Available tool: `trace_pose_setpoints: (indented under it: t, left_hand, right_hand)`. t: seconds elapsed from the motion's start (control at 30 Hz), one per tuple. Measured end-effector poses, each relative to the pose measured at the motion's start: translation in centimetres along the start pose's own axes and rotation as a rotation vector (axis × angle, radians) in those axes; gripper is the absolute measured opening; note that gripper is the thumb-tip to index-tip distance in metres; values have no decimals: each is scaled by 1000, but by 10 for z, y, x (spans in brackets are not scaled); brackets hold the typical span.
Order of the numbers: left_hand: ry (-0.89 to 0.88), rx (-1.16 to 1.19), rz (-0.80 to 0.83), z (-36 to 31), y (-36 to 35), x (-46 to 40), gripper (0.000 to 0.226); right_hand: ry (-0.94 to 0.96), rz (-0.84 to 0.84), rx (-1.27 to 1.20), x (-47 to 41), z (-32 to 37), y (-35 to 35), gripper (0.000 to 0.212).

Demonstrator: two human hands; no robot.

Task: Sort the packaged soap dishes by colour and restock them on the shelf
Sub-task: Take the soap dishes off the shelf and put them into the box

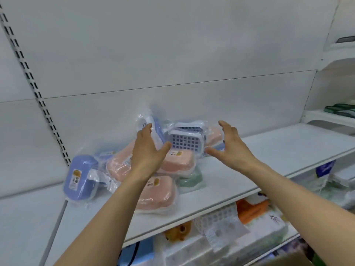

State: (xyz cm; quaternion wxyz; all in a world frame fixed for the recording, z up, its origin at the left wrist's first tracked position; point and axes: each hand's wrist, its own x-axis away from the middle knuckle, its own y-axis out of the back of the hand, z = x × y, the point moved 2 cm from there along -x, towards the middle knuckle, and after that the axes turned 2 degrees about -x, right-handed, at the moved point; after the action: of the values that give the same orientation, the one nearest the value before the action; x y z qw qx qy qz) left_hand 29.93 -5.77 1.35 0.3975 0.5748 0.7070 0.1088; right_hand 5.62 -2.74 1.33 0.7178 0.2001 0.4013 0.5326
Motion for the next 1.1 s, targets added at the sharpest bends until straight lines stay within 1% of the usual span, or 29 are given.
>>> trace_pose_setpoints:
  t: [0.07, 0.17, 0.27, 0.33, 0.4, 0.47, 0.53, 0.63, 0.77, 0.93, 1.1]
  left_hand:
    - [51, -21, -57, 2, -7, -12, 80]
    - [144, -79, -82, 4, -13, -26, 75]
    - [192, -203, -78, 8, -18, -37, 68]
    - [207, -311, -72, 10, -23, -42, 65]
    - [225, -387, -74, 10, -28, -44, 57]
    - [241, -408, -71, 9, -31, -47, 43]
    - [242, -367, -74, 6, -33, -48, 30]
    - [204, -278, -97, 1, -35, -46, 20]
    - [148, -163, -154, -11, -37, -35, 14]
    - [120, -15, -258, -43, -27, -4, 14]
    - [128, 110, -305, -75, -22, 58, 14]
  right_hand:
    - [-26, 31, -45, -28, -4, -10, 107]
    - [-9, 91, -72, -62, -7, -29, 125]
    - [28, 115, -63, -81, -10, -47, 134]
    - [34, 86, -41, -88, -13, -57, 136]
    - [34, 38, -10, -90, -16, -64, 133]
    - [46, 2, 11, -92, -18, -67, 126]
    - [59, -15, -2, -93, -20, -67, 115]
    - [49, -47, -31, -93, -23, -62, 95]
    - [80, -143, -30, -84, -32, -42, 82]
    - [104, -252, -117, -60, -45, 3, 70]
    - [140, -279, -242, -15, -58, 41, 69]
